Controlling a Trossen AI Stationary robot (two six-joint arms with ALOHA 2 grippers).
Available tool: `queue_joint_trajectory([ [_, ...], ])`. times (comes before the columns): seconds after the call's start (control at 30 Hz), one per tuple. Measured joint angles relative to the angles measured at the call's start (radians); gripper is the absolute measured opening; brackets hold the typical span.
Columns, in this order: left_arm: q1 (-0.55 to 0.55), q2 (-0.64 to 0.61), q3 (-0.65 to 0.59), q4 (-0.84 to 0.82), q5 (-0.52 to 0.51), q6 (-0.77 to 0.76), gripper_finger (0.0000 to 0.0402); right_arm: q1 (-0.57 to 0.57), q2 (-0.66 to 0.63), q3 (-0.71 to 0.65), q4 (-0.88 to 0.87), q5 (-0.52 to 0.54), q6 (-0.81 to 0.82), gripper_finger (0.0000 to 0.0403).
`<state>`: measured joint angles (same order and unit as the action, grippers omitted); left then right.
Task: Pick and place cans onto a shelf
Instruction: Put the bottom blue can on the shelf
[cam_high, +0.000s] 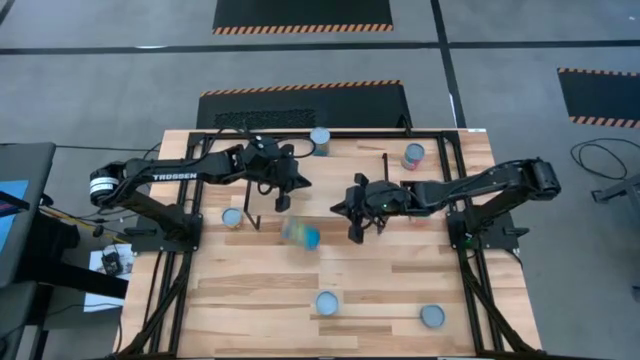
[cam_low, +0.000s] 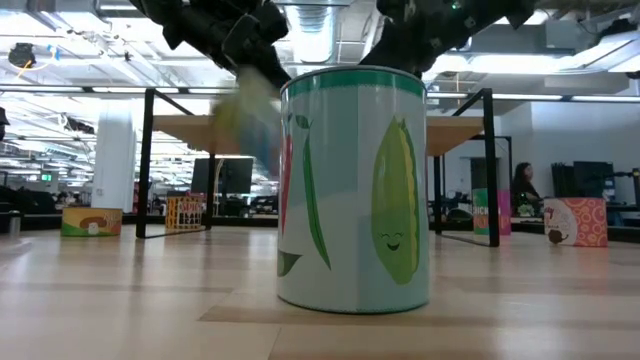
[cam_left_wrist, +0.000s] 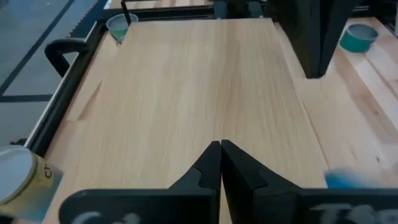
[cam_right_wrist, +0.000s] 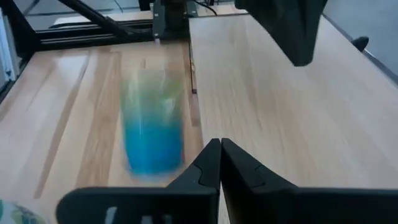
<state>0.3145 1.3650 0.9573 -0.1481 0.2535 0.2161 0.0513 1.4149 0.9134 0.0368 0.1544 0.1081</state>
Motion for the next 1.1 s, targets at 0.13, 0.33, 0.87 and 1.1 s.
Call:
queue_joint_trajectory([
  [0.13,-0.021,-0.062,0.000,-0.050,-0.002,-0.001,0.0000,0.019,-0.026,-0.001,-0.034,0.002,-0.033,0.0027],
  [0.33,-0.129,-0.158,0.000,-0.152,-0.008,0.002,0.0000,0.060,-0.074,-0.037,-0.037,0.012,-0.082,0.0006],
  [0.87,-0.507,-0.135,-0.333,0.329,-0.133,-0.257,0.0000,0.296,-0.073,-0.168,0.047,-0.019,0.081,0.0015],
  [1.1,-0.653,0.021,-0.378,0.466,-0.337,-0.282,0.0019,0.436,-0.067,-0.169,-0.171,0.098,0.318,0.0018],
])
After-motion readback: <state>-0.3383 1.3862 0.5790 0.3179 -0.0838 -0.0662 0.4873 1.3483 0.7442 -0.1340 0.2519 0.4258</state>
